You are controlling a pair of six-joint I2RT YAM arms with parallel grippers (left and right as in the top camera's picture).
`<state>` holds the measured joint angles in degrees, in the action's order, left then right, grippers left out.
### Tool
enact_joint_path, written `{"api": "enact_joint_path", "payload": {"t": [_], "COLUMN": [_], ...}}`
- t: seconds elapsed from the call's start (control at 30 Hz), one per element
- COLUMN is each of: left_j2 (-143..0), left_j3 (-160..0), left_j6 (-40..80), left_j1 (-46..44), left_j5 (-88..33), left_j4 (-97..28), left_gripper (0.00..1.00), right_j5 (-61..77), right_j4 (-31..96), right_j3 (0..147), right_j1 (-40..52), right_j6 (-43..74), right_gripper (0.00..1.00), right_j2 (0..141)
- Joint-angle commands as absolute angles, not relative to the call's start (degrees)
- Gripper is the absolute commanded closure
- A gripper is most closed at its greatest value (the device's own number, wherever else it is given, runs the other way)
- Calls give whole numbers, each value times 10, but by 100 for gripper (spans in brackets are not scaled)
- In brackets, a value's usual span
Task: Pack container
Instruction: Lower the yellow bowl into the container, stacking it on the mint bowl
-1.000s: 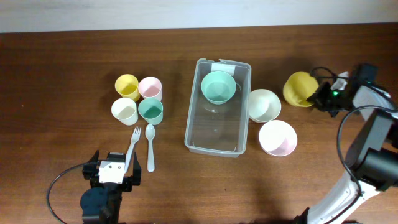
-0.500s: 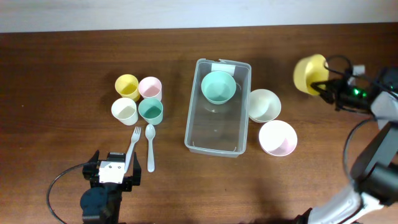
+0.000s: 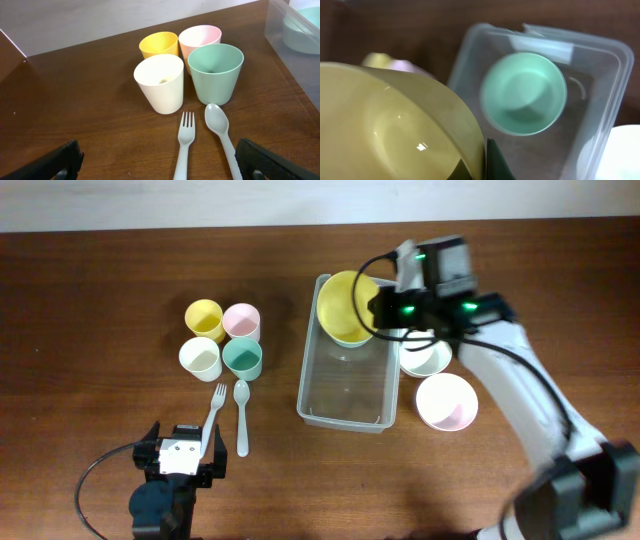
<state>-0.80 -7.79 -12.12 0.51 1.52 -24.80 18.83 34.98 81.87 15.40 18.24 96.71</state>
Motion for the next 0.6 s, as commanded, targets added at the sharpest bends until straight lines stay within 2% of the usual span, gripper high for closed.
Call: {"api": "enact_joint_path", "payload": {"t": [0.0,0.3,0.37,0.43,0.57], "left_j2": [-4,-4,-4,-4,-4], "left_j3": [-73,-73,-73,-73,-73], "left_j6": [-112,-112,-112,-112,-112], "left_j1": [5,5,5,5,5], "left_j5": [9,9,9,9,9], "left_j4": [-247,-247,-246,-247,-247], "left_gripper": [0,0,0,0,0], "right_j5": [73,99,98,99,147], "right_j4": [336,342,338,329,346], "right_j3": [827,953,962,962,982], "right_j1": [158,134,134,134,134], "right_j6": [203,200,200,199,134], "right_gripper": [96,96,94,71,47], "right_j2": [1040,1173,1183,1185,1178]}}
